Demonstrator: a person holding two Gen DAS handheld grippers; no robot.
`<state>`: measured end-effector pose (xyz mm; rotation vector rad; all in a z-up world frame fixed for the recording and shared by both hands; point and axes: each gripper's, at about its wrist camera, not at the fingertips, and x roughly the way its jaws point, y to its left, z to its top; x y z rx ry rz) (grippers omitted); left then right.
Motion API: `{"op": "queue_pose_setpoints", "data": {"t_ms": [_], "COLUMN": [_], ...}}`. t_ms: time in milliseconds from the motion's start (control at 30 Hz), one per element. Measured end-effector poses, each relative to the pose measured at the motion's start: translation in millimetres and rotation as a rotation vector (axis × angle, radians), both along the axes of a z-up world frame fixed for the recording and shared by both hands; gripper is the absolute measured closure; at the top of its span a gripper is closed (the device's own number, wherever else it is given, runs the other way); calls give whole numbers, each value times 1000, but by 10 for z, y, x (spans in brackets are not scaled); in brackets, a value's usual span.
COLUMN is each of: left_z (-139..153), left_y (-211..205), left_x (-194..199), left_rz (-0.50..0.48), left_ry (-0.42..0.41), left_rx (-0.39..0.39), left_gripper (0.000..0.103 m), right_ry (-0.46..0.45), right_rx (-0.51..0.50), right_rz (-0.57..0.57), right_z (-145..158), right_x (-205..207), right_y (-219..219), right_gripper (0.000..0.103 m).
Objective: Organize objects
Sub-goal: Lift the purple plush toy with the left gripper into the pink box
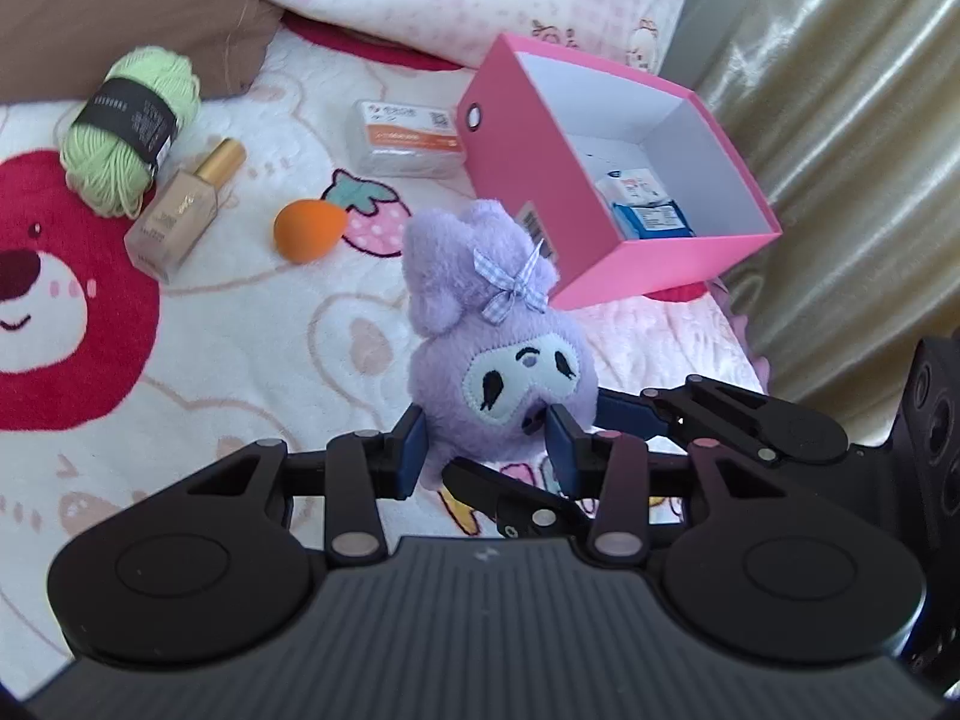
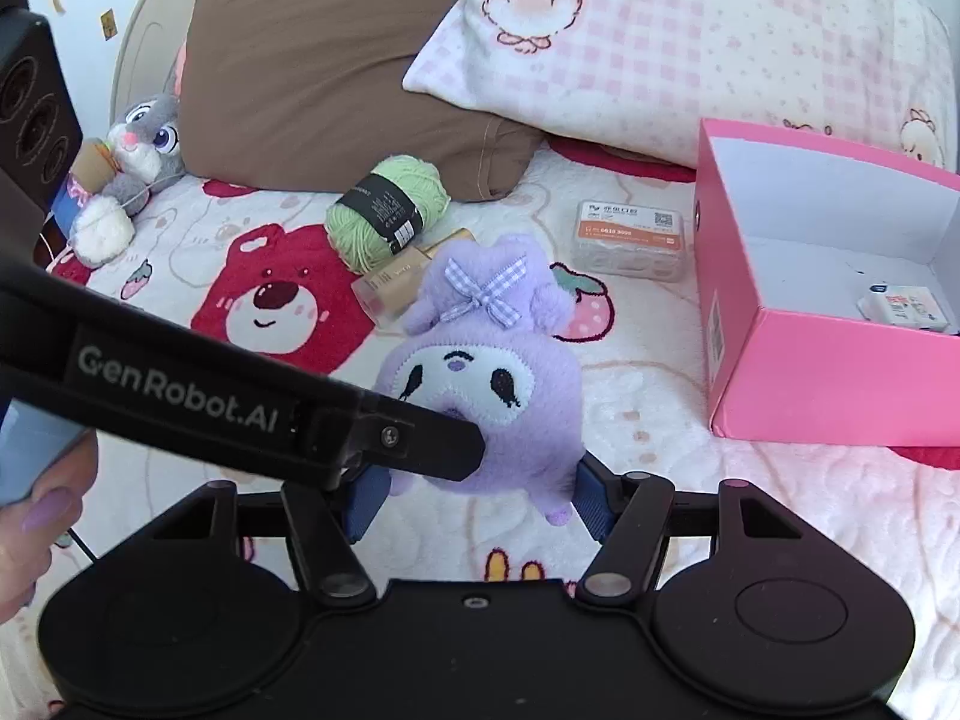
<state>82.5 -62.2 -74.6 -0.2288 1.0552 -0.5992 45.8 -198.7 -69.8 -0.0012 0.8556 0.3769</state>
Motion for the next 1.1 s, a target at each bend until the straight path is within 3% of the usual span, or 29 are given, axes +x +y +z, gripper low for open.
{"op": "queue_pose_setpoints", "data": {"t_ms": [133,400,700,1100], "left_z": [209,766,1293,1338], "left_y": [8,-100,-495,-1100], "left_x": [-78,-161,-97,205], "left_rz": [-7,-41,-116,-151], "left_ry": [-9,-101,-135,-119], "left_rx": [-17,-38,-23,-39], "left_gripper": [62,63,63,63], "right_ry": [13,-62,-79,-84], "right_rx": [27,42,-11,-102], "right_rz": [-28,-23,-52,-109], "right_z": [209,700,1211,1363], "right_x": [-83,-164,-140,121], "right_y": [-52,-191,-460,-901], "right_gripper": [34,34,34,34]}}
